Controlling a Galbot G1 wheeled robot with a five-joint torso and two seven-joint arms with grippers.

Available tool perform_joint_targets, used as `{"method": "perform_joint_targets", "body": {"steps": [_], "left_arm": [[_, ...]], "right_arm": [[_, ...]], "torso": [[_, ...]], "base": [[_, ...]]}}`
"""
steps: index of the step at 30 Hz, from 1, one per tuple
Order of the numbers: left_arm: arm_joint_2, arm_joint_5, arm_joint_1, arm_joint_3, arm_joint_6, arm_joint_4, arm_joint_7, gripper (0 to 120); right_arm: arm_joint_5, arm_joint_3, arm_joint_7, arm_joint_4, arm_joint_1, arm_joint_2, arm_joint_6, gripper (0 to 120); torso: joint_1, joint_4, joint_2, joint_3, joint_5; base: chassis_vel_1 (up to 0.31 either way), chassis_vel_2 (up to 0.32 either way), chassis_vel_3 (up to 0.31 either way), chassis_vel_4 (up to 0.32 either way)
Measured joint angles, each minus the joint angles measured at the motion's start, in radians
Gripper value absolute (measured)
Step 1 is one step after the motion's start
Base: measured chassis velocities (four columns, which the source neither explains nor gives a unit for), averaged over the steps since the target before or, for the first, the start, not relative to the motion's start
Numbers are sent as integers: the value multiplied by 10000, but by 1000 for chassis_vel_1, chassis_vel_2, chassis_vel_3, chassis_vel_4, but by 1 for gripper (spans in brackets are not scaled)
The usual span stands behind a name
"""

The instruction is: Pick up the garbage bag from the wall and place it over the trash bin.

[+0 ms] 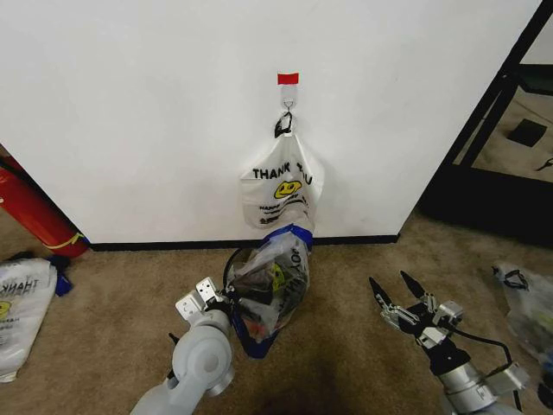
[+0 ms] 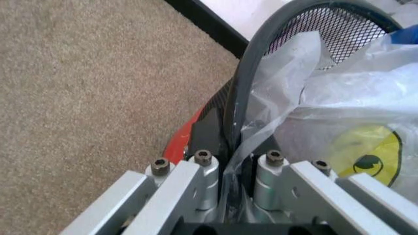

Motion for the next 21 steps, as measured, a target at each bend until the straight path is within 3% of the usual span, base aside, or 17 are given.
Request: {"method": "perform_joint_targets", "body": {"steps": [13, 21], "left_arm": [[41, 331, 35, 46, 226, 27, 110, 3], [184, 167, 113, -18, 554, -426, 369, 30]], "right_arm": [[-113, 32, -25, 63, -141, 19, 10, 100], [-267, -32, -31, 99, -155, 82, 23, 100]], "torso": [[0, 2, 0, 0, -1], [0, 2, 0, 0, -1]], "base": [[0, 0, 0, 0], [0, 0, 0, 0]]}}
